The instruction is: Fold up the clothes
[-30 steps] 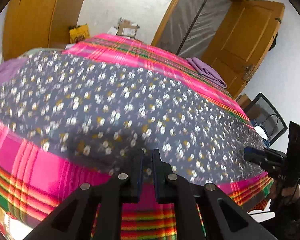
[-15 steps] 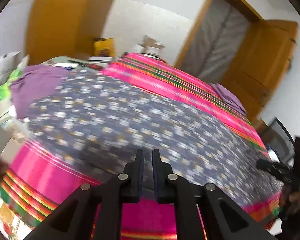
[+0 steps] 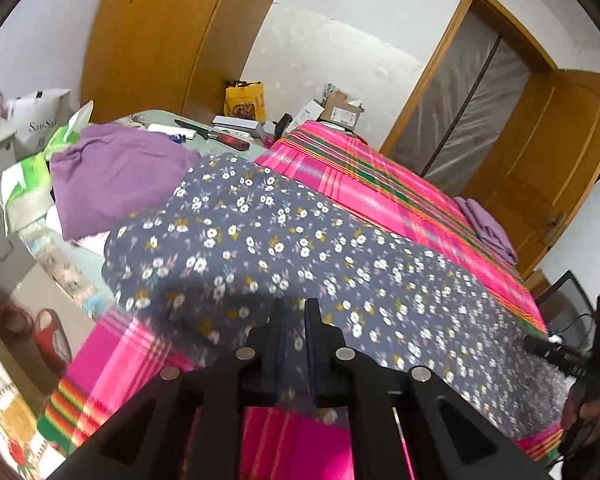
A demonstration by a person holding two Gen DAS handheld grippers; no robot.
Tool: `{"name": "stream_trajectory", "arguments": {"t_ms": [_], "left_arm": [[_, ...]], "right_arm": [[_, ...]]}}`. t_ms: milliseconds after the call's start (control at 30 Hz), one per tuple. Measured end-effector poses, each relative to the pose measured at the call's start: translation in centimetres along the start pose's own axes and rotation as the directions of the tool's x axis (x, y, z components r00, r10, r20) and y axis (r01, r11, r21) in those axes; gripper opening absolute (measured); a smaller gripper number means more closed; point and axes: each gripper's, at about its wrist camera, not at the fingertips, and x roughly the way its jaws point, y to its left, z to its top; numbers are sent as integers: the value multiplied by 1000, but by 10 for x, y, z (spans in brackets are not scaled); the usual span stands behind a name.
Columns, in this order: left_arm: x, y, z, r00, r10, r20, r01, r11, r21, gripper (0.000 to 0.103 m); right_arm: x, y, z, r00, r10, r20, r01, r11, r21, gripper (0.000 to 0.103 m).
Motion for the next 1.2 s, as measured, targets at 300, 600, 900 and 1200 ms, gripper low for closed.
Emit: {"name": "stream_trajectory", "arguments": {"t_ms": [300,600,900,1200], "left_arm": [[9,15,-9,1000,-23,-9,23,999,-42,8],[9,13,-6,1000,-13,-27,12,999,-40,8],[-1,-31,-14,996,-76,-41,76,997,7,8],[1,-104,-35,979,-175,-105,188,974,129,8]], "right_arm": [[59,16,51,999,18,-36,-17,999,27,26],[33,0,29,1000,-26,-12,26,998,59,23],[-28,-84,-37,993,-109,55,91,959,268,23],[-60,-139,-62,980,-173,102,109,882,459,25]]}}
